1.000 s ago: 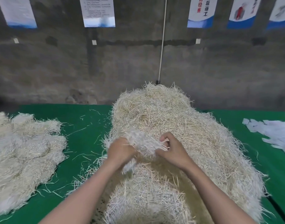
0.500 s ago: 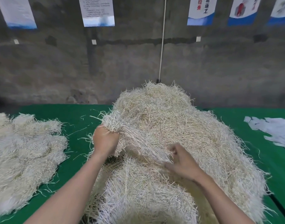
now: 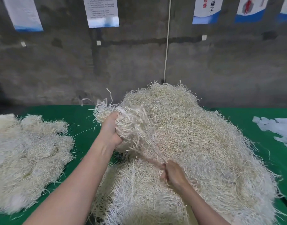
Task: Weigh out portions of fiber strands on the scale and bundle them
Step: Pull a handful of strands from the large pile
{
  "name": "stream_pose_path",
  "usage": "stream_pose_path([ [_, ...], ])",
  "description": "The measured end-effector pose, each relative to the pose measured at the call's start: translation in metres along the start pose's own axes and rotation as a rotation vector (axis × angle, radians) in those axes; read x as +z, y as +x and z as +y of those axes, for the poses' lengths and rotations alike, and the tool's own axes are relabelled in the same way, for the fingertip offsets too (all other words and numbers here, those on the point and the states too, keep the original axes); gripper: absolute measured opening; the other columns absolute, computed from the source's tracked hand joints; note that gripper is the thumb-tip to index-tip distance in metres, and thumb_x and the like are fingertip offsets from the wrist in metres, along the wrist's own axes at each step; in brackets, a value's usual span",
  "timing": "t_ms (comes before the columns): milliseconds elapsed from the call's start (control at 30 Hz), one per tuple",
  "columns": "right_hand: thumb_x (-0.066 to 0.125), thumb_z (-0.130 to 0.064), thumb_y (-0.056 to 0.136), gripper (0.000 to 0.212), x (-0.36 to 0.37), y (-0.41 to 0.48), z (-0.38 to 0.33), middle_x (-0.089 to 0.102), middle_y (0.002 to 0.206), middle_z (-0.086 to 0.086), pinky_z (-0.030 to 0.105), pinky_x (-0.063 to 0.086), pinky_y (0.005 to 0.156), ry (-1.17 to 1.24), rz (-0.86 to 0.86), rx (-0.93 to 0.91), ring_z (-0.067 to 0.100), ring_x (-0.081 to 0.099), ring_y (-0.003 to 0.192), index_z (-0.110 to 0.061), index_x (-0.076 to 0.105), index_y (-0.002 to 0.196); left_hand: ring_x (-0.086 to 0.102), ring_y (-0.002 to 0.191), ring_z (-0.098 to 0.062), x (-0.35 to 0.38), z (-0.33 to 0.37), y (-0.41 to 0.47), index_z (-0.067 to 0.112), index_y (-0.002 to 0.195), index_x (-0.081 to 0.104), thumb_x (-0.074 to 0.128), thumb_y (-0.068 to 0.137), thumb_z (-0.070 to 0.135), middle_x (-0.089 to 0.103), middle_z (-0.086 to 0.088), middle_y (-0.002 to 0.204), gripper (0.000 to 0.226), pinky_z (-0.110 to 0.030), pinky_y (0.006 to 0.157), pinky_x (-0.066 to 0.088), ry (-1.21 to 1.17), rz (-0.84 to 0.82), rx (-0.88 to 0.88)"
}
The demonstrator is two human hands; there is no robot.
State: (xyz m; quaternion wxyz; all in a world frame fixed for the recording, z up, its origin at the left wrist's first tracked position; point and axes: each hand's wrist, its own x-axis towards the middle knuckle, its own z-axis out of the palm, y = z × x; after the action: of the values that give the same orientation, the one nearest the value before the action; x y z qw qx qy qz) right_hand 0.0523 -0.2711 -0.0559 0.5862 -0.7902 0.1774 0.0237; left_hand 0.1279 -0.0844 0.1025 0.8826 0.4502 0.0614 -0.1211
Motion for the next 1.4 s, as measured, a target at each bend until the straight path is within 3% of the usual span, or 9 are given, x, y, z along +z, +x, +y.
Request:
stream_pose_path([
  [133, 0.035, -0.014, 0.099, 0.024, -0.011, 0.007, 0.006, 0.070, 0.071, 0.004, 0.024, 0.038, 0.048, -0.037, -0.018, 0.005, 0.014, 0.047, 0.048, -0.006, 0.055, 0.088, 0.070, 0.070, -0.033, -0.002, -0.016, -0.004, -0.003, 0.070, 0.071, 0.050, 0.090, 0.028, 0.070, -0.023, 0.081, 0.042, -0.049, 0.065, 0.055, 0.090, -0.084, -0.063],
  [300, 0.041, -0.008, 0.094, 0.025, -0.026, 0.012, -0.019, 0.057, 0.061, 0.013, 0.024, 0.035, 0.042, 0.173, 0.048, -0.033, 0.017, 0.044, 0.045, 0.001, 0.056, 0.075, 0.023, 0.141, -0.027, -0.006, -0.033, -0.004, 0.007, 0.147, 0.023, 0.061, 0.081, 0.035, 0.025, -0.009, 0.153, 0.081, -0.032, 0.111, 0.019, 1.521, -0.525, -0.315],
  [367, 0.045, -0.007, 0.093, 0.022, -0.031, 0.014, -0.033, 0.055, 0.061, 0.009, 0.031, 0.040, 0.050, 0.200, 0.059, -0.095, 0.021, 0.049, 0.052, -0.005, 0.052, 0.072, 0.046, 0.128, -0.027, -0.001, -0.061, -0.011, 0.001, 0.141, 0.032, 0.063, 0.082, 0.030, 0.046, -0.010, 0.139, 0.073, -0.031, 0.102, 0.038, 1.921, -0.617, -0.393],
  [467, 0.057, -0.009, 0.088, 0.013, -0.041, 0.012, -0.034, 0.059, 0.073, 0.008, 0.031, 0.047, 0.054, 0.098, 0.107, -0.126, 0.020, 0.056, 0.058, -0.008, 0.054, 0.076, 0.057, 0.067, -0.003, -0.016, -0.080, 0.005, 0.008, 0.107, 0.058, 0.060, 0.081, 0.019, 0.057, 0.008, 0.085, 0.029, -0.014, 0.054, 0.050, 2.184, -0.234, 0.157],
  [567, 0.054, -0.014, 0.091, 0.017, -0.051, 0.009, -0.007, 0.061, 0.090, 0.010, 0.027, 0.049, 0.054, -0.067, 0.170, -0.085, 0.018, 0.057, 0.065, -0.002, 0.059, 0.081, 0.042, 0.043, -0.007, -0.030, -0.049, 0.026, 0.011, 0.067, 0.053, 0.056, 0.086, 0.014, 0.051, 0.004, 0.061, 0.020, -0.016, 0.036, 0.034, 1.726, 0.259, 0.459],
  [667, 0.052, -0.018, 0.092, 0.022, -0.052, 0.006, 0.011, 0.061, 0.076, 0.006, 0.031, 0.047, 0.056, -0.144, 0.148, -0.082, 0.014, 0.052, 0.059, -0.004, 0.060, 0.077, 0.043, 0.043, -0.011, -0.025, -0.035, 0.032, -0.002, 0.083, 0.057, 0.056, 0.086, 0.004, 0.051, -0.001, 0.057, 0.006, -0.024, 0.041, 0.038, 1.090, 0.365, 0.337],
  [933, 0.044, -0.023, 0.094, 0.022, -0.034, 0.004, 0.035, 0.053, 0.074, -0.008, 0.026, 0.048, 0.070, -0.667, 0.033, -0.179, 0.007, 0.046, 0.065, -0.024, 0.045, 0.072, 0.067, 0.096, -0.037, 0.019, -0.024, 0.005, 0.000, 0.113, 0.059, 0.044, 0.096, 0.018, 0.068, -0.023, 0.105, 0.029, -0.047, 0.076, 0.056, -0.177, -0.100, -0.022],
  [1233, 0.053, -0.004, 0.089, 0.028, -0.031, -0.026, -0.061, 0.059, 0.108, -0.009, 0.018, 0.050, 0.080, -0.011, 0.322, -0.519, 0.010, 0.059, 0.099, -0.022, 0.059, 0.109, 0.061, 0.110, -0.033, 0.011, -0.015, -0.019, -0.004, 0.124, 0.052, 0.051, 0.094, 0.010, 0.062, -0.021, 0.120, 0.034, -0.052, 0.097, 0.047, 0.428, 0.044, 0.118],
  [1400, 0.055, -0.053, 0.082, 0.050, -0.025, -0.067, -0.132, 0.036, 0.144, -0.016, 0.020, 0.039, 0.094, 0.322, 0.116, -0.765, -0.006, 0.039, 0.124, -0.048, 0.038, 0.129, 0.061, 0.100, -0.020, 0.004, -0.020, -0.047, 0.000, 0.129, 0.048, 0.052, 0.093, 0.019, 0.062, -0.009, 0.111, 0.041, -0.035, 0.098, 0.043, 0.594, 0.194, 0.276],
])
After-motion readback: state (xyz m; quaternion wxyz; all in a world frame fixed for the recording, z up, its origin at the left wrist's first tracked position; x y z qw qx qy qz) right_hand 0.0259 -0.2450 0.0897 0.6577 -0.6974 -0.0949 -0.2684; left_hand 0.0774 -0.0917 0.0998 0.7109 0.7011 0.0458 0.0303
